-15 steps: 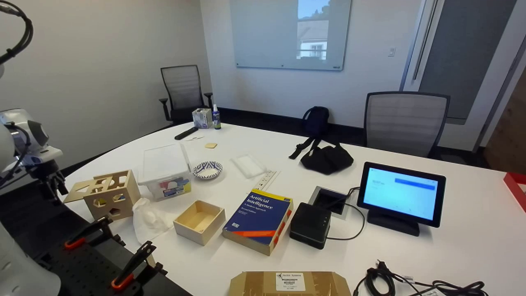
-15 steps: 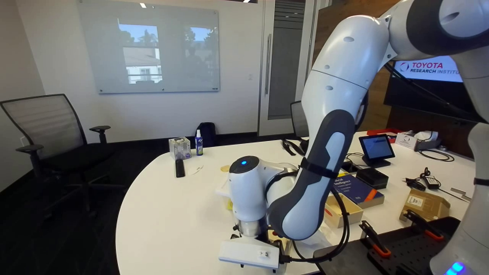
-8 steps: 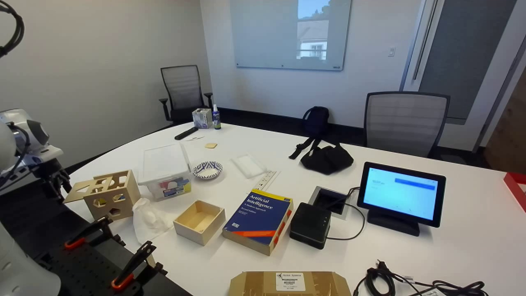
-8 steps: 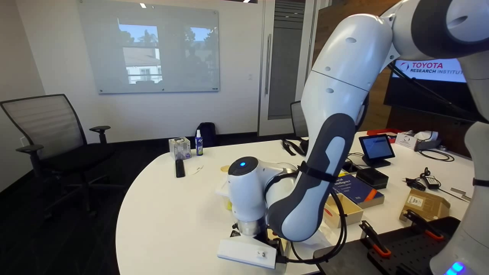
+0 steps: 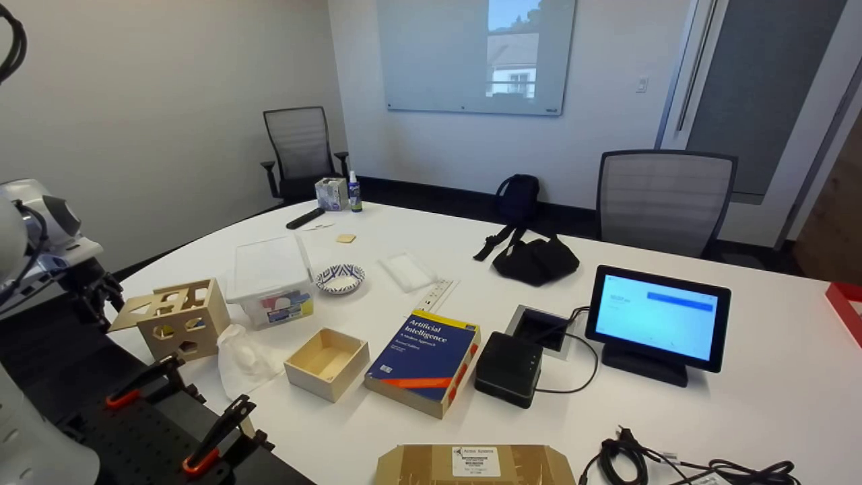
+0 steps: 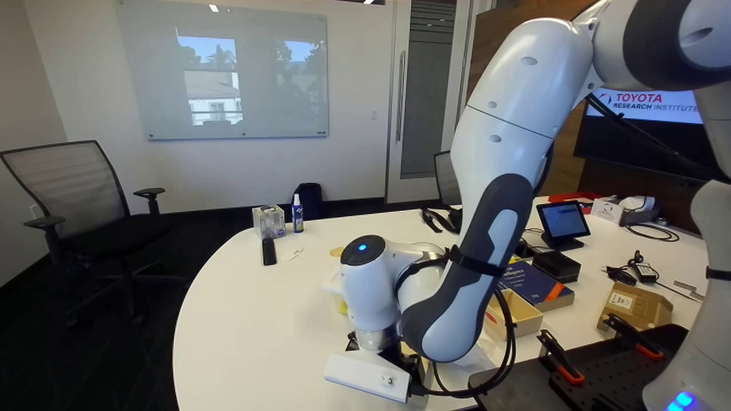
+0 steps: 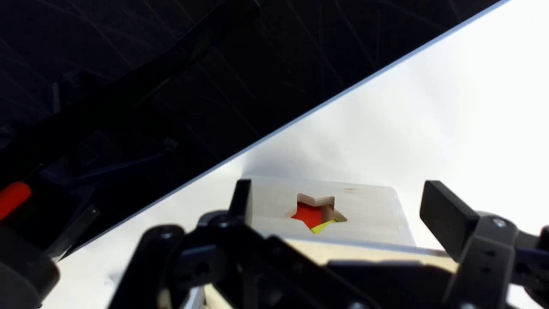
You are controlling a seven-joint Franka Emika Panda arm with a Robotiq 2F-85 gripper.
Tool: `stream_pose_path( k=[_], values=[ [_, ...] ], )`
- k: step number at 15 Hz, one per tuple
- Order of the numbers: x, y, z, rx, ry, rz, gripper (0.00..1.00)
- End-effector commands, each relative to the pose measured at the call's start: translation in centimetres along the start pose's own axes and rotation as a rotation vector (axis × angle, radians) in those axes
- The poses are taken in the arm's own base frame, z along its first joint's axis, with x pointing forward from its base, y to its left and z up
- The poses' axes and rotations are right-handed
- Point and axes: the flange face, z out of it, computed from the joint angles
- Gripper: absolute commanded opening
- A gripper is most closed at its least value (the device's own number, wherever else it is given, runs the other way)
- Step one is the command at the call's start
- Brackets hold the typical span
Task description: Slide the lid on top of the wooden toy box backwards.
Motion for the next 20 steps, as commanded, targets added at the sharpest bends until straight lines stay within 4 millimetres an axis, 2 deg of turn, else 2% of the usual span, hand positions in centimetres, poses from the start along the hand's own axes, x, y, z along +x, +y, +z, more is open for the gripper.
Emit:
stream_pose_path(
  k=[1,16,20],
  values=[
    [0.3,-0.2,-0.6,-0.010,0.043,0.052,1.00],
    [4.4,0.2,0.2,-0.027,0.078,0.157,1.00],
    [4.8,0.4,0.4,-0.040,0.091,0.190,1.00]
  ],
)
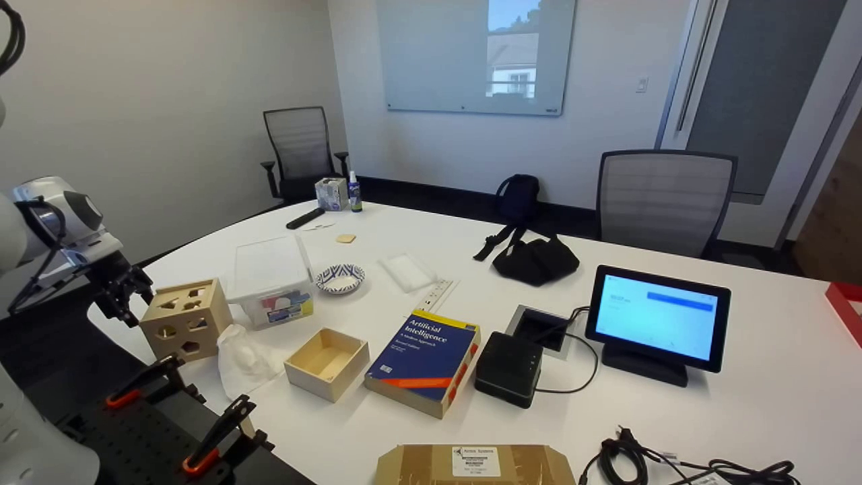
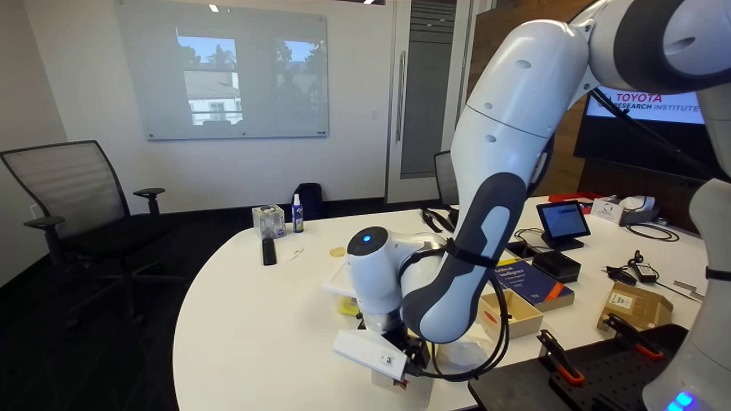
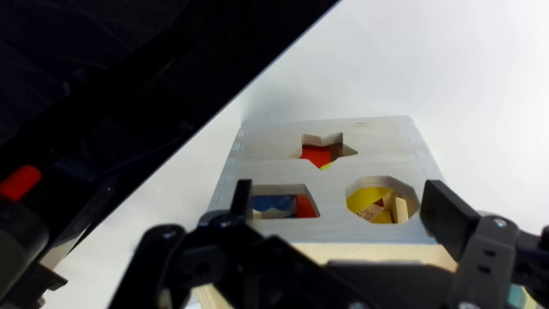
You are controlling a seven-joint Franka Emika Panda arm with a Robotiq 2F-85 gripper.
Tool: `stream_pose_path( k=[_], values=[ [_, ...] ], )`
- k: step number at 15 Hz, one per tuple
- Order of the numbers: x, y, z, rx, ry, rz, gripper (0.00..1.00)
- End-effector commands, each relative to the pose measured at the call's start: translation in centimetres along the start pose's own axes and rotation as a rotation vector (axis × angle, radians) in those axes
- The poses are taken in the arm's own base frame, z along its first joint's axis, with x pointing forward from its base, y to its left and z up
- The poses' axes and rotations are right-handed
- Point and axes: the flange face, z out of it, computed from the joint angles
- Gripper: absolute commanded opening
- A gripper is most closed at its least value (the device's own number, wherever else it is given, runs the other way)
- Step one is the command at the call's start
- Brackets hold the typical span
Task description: Slide the lid on top of the wooden toy box backwards.
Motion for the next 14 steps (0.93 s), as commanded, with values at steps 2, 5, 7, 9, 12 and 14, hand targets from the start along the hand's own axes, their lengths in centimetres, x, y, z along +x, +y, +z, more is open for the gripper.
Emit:
stream_pose_path(
  k=[2,5,7,9,12,14],
  values=[
    [0.2,0.5,-0.6,-0.016,0.032,0.041,1.00],
    [-0.1,0.8,-0.9,-0.015,0.049,0.053,1.00],
    [-0.5,1.0,-1.2,-0.016,0.074,0.053,1.00],
    [-0.8,1.2,-1.4,-0.027,0.109,0.050,1.00],
    [-1.3,1.4,-1.8,-0.043,0.148,0.037,1.00],
    [-1.4,1.3,-2.1,-0.051,0.164,0.026,1.00]
  ],
)
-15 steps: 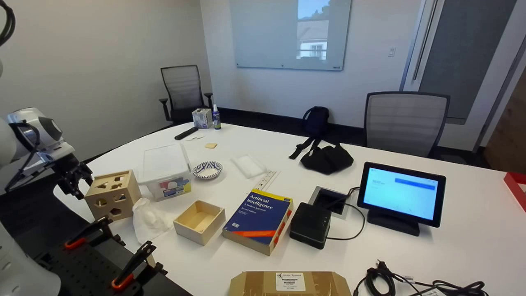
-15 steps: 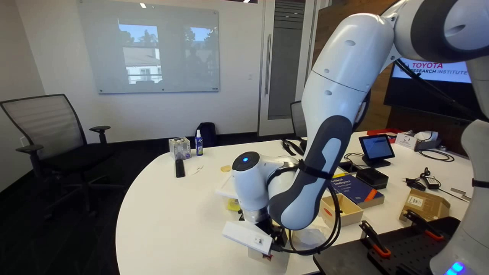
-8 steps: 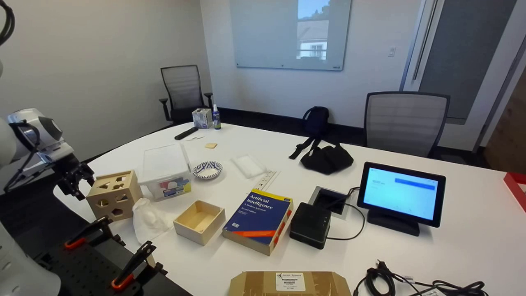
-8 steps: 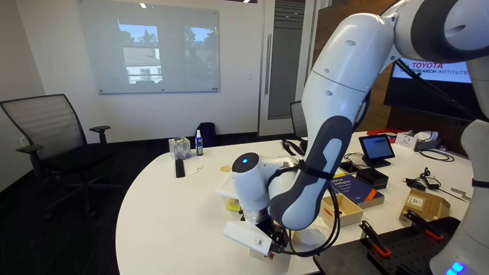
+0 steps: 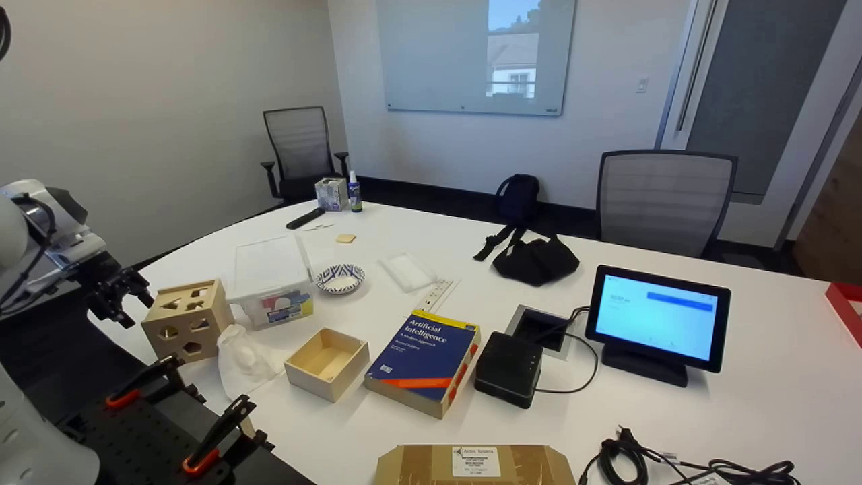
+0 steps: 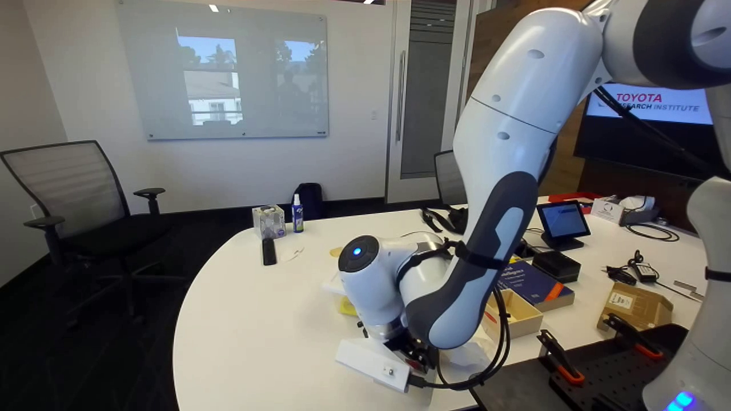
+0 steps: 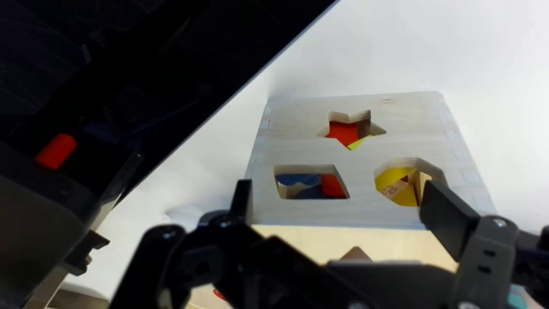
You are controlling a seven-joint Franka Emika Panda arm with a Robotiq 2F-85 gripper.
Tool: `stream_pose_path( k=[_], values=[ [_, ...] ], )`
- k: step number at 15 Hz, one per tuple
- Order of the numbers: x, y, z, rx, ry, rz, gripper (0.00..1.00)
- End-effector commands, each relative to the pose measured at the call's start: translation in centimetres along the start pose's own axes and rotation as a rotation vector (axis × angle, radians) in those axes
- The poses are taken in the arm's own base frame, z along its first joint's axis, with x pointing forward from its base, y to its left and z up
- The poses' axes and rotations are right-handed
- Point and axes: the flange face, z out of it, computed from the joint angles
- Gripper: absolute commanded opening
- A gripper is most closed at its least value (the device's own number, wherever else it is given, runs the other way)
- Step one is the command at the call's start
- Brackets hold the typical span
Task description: Slide the lid on top of the wooden toy box backwards.
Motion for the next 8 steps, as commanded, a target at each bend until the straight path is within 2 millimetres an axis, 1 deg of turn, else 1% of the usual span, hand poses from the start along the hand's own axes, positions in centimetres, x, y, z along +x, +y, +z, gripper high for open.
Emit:
stream_pose_path(
  k=[1,5,8],
  values=[
    [0.2,0.1,-1.4,-0.007,0.041,0.008,1.00],
    [0.0,0.0,-1.9,0.007,0.045,-0.014,1.00],
    [-0.4,0.3,-3.5,0.041,0.015,-0.032,1.00]
  ],
)
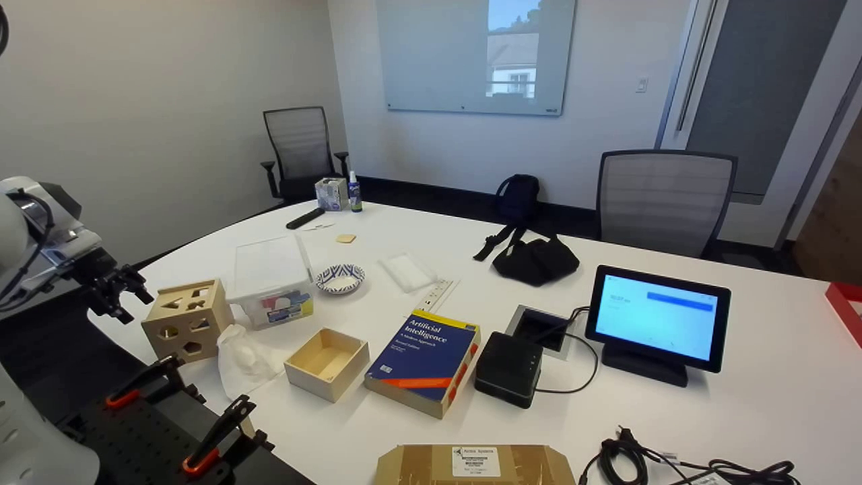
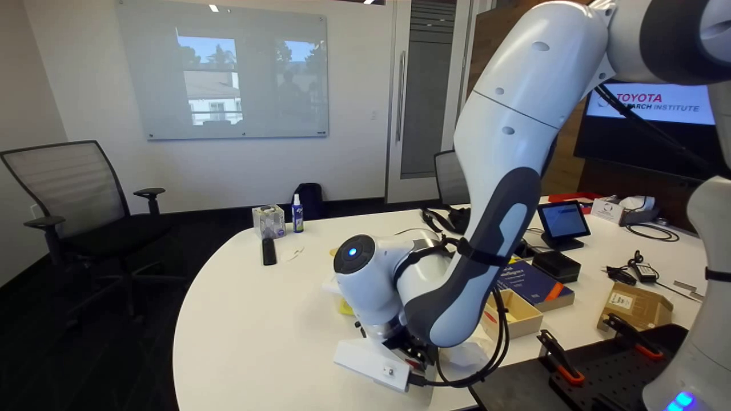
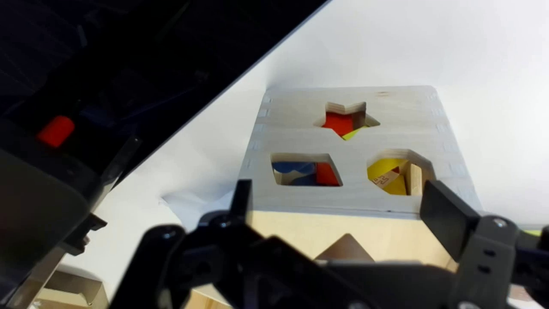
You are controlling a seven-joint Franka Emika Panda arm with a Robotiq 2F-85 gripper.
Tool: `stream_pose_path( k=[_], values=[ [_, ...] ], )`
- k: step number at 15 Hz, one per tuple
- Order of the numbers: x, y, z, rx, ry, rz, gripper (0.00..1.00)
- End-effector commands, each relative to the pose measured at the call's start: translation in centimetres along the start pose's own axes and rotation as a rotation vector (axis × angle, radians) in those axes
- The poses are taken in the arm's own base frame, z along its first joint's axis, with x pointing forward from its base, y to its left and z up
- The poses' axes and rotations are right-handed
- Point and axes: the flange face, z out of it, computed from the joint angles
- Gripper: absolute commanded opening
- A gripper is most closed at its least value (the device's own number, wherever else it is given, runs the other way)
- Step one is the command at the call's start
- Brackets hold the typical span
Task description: Slide the lid on top of the wooden toy box backwards.
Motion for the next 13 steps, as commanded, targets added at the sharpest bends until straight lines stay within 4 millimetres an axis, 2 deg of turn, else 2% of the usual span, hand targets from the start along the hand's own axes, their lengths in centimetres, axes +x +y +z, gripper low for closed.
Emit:
stream_pose_path(
  k=[1,5,8,13],
  values=[
    [-0.2,0.4,-3.2,0.045,-0.023,-0.005,1.00],
    [-1.2,1.0,-7.8,0.104,-0.053,-0.021,1.00],
    [-1.2,1.3,-11.0,0.112,-0.049,0.004,1.00],
    [-0.7,1.8,-14.1,0.109,-0.045,0.024,1.00]
  ],
)
